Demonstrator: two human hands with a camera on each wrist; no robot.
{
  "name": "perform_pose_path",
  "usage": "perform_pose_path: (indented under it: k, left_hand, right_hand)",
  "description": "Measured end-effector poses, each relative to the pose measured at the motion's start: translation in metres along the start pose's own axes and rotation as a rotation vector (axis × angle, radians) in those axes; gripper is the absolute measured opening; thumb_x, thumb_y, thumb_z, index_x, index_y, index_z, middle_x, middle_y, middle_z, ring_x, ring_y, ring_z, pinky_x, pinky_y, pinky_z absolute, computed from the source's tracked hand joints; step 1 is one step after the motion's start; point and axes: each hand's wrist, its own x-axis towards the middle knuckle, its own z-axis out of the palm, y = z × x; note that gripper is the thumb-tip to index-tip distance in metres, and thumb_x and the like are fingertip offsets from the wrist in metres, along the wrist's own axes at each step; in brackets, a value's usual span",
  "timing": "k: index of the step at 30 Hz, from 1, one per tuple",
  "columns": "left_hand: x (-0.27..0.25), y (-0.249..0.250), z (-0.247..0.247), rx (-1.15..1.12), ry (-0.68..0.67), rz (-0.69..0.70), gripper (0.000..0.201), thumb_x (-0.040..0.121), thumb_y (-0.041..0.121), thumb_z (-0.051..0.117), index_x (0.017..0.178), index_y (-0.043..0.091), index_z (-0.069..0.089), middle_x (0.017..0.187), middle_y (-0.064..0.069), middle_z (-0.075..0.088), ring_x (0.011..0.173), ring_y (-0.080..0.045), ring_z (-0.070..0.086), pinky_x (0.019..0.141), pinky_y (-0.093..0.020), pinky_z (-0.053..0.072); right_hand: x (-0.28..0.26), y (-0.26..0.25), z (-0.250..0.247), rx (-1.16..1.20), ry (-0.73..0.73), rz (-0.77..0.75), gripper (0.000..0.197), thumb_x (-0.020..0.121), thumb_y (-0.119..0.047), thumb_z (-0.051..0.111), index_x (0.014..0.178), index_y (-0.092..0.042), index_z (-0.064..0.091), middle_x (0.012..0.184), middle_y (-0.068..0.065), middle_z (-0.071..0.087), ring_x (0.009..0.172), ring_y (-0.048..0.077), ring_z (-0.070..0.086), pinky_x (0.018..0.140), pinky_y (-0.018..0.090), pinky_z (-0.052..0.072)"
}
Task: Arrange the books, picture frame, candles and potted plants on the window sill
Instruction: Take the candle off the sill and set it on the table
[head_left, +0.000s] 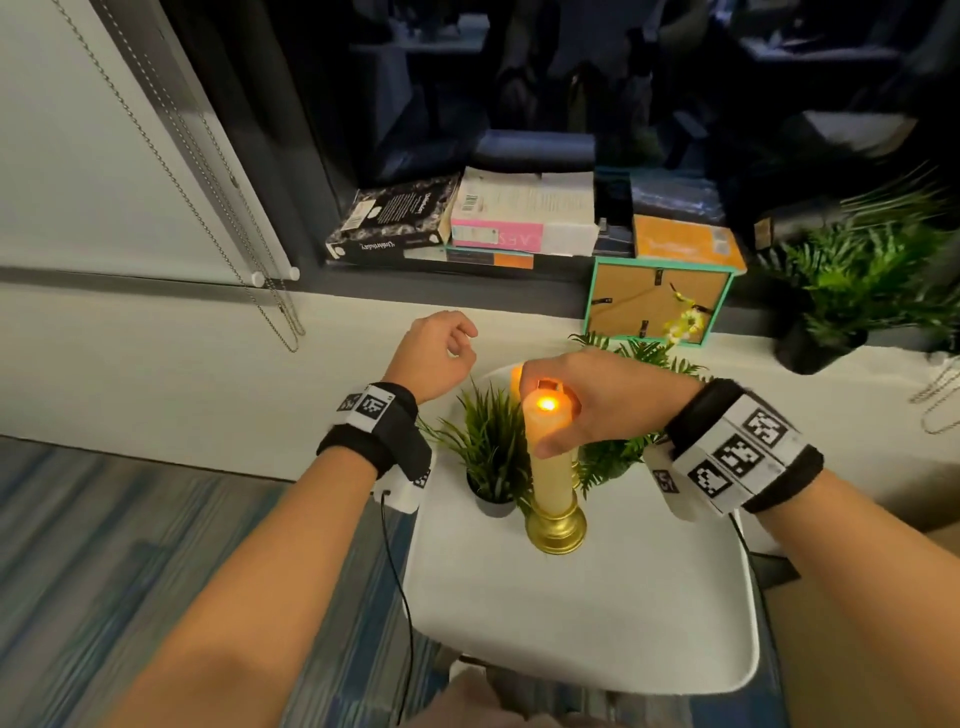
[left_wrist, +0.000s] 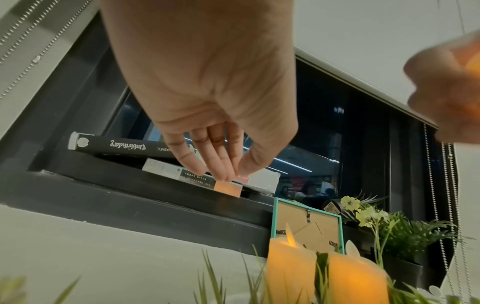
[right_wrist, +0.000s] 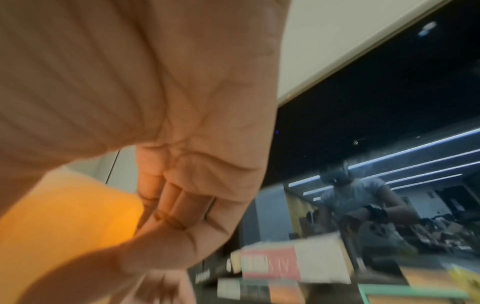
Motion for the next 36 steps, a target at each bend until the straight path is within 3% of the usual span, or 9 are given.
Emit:
perform_pose_path:
  k: [6, 10, 15, 19, 23, 30, 36]
  left_hand:
    - [0.006, -0.001, -0.001, 0.049, -0.015, 0.035, 0.021, 0.081, 0.007, 0.062, 0.102, 0.009, 0.065, 0.097, -0.006, 0.063, 0.086, -0.019, 0.059, 0.079, -0.032, 0.051]
    - [0.017, -0.003, -0.001, 0.091, -0.033, 0.035, 0.021, 0.082, 0.008, 0.061, 0.102, 0.008, 0.065, 0.096, -0.004, 0.06, 0.086, -0.018, 0.057, 0.08, -0.033, 0.051]
    - [0.029, -0.006, -0.005, 0.12, -0.007, 0.033, 0.02, 0.081, 0.007, 0.061, 0.101, 0.008, 0.065, 0.097, -0.005, 0.06, 0.082, -0.013, 0.053, 0.078, -0.026, 0.046]
    - [0.038, -0.008, -0.01, 0.11, -0.01, 0.048, 0.019, 0.08, 0.006, 0.06, 0.099, 0.009, 0.066, 0.096, -0.005, 0.061, 0.082, -0.014, 0.055, 0.078, -0.03, 0.05]
    - [0.044, -0.015, -0.012, 0.113, -0.01, 0.044, 0.019, 0.08, 0.005, 0.06, 0.097, 0.01, 0.066, 0.094, -0.004, 0.061, 0.081, -0.015, 0.055, 0.079, -0.032, 0.051]
    - [0.055, -0.031, -0.018, 0.122, -0.016, 0.034, 0.017, 0.08, 0.006, 0.06, 0.094, 0.012, 0.066, 0.091, 0.0, 0.059, 0.082, -0.016, 0.057, 0.079, -0.034, 0.052]
    - [0.072, -0.043, -0.031, 0.112, -0.007, 0.041, 0.017, 0.081, 0.005, 0.06, 0.095, 0.011, 0.067, 0.093, -0.002, 0.061, 0.081, -0.014, 0.057, 0.076, -0.03, 0.051]
  right_hand:
    - [-0.031, -0.015, -0.046, 0.053, 0.17, -0.086, 0.039, 0.069, -0.051, 0.076, 0.094, -0.027, 0.058, 0.088, -0.012, 0.061, 0.08, 0.008, 0.059, 0.064, 0.023, 0.05]
    - [-0.036, -0.007, -0.043, 0.017, 0.046, 0.017, 0.038, 0.068, -0.047, 0.08, 0.092, -0.029, 0.058, 0.091, -0.011, 0.061, 0.084, 0.008, 0.058, 0.068, 0.026, 0.051]
    - [-0.014, 0.018, 0.0, -0.189, -0.069, 0.171, 0.043, 0.064, -0.053, 0.079, 0.092, -0.035, 0.053, 0.092, -0.012, 0.061, 0.086, 0.013, 0.056, 0.074, 0.035, 0.051]
    - [-0.001, 0.029, 0.031, -0.342, -0.159, 0.212, 0.043, 0.068, -0.049, 0.077, 0.095, -0.029, 0.051, 0.092, -0.006, 0.06, 0.084, 0.017, 0.053, 0.067, 0.03, 0.043]
    - [0.007, 0.032, 0.051, -0.411, -0.233, 0.22, 0.047, 0.069, -0.043, 0.077, 0.104, -0.024, 0.052, 0.1, -0.002, 0.061, 0.086, 0.02, 0.055, 0.071, 0.032, 0.048]
    - [0.018, 0.027, 0.056, -0.41, -0.287, 0.239, 0.058, 0.071, -0.04, 0.077, 0.119, -0.021, 0.05, 0.113, -0.001, 0.058, 0.098, 0.024, 0.059, 0.077, 0.034, 0.05]
    - [0.019, 0.023, 0.035, -0.333, -0.399, 0.279, 0.069, 0.068, -0.044, 0.081, 0.125, -0.023, 0.049, 0.113, -0.004, 0.056, 0.084, 0.014, 0.048, 0.07, 0.027, 0.041]
